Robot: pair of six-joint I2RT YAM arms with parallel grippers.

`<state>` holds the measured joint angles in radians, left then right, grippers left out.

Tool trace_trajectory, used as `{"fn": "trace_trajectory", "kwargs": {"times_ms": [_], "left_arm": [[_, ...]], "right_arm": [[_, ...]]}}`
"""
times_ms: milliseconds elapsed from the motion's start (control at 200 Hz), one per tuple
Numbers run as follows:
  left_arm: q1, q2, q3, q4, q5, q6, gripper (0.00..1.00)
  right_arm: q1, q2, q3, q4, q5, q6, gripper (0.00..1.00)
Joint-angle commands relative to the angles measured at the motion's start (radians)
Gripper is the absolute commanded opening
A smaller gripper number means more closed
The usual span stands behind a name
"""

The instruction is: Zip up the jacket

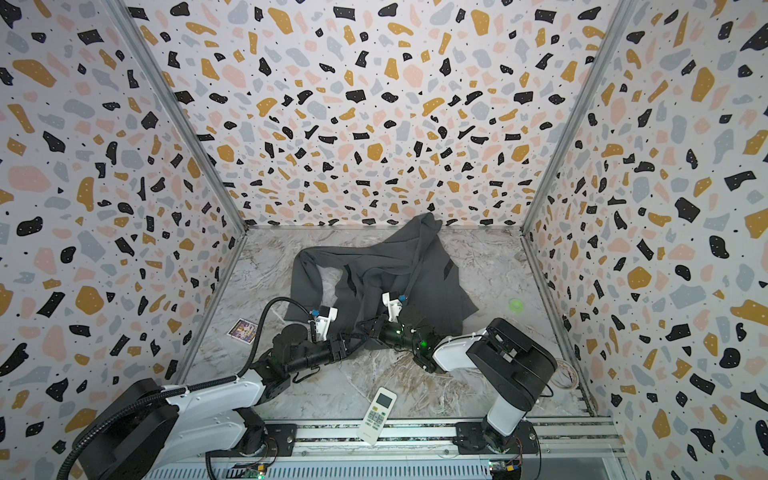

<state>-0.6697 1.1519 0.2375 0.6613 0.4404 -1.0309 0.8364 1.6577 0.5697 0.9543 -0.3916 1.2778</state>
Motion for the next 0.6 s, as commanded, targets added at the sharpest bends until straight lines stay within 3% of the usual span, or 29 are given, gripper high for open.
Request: {"fn": "trace_trajectory", "kwargs": {"times_ms": [0, 135, 295, 596], "left_arm": [[-0.005, -0.022, 0.046, -0.04, -0.004, 0.052, 0.56], [-0.004, -0.055, 0.073, -0.151, -0.014, 0.109, 0.59], [-0.002, -0.1, 0.172, -0.465, -0.083, 0.313, 0.66], [0.009, -0.125, 0.184, -0.534, -0.063, 0.34, 0.65]], "right_arm": [[0.009, -0.017, 0.016, -0.032, 0.007, -0.022, 0.0], [0.009, -0.018, 0.018, -0.035, 0.01, -0.027, 0.0], [0.009, -0.012, 0.018, -0.041, 0.009, -0.031, 0.0], [0.007, -0.018, 0.015, -0.046, 0.014, -0.032, 0.0]]}}
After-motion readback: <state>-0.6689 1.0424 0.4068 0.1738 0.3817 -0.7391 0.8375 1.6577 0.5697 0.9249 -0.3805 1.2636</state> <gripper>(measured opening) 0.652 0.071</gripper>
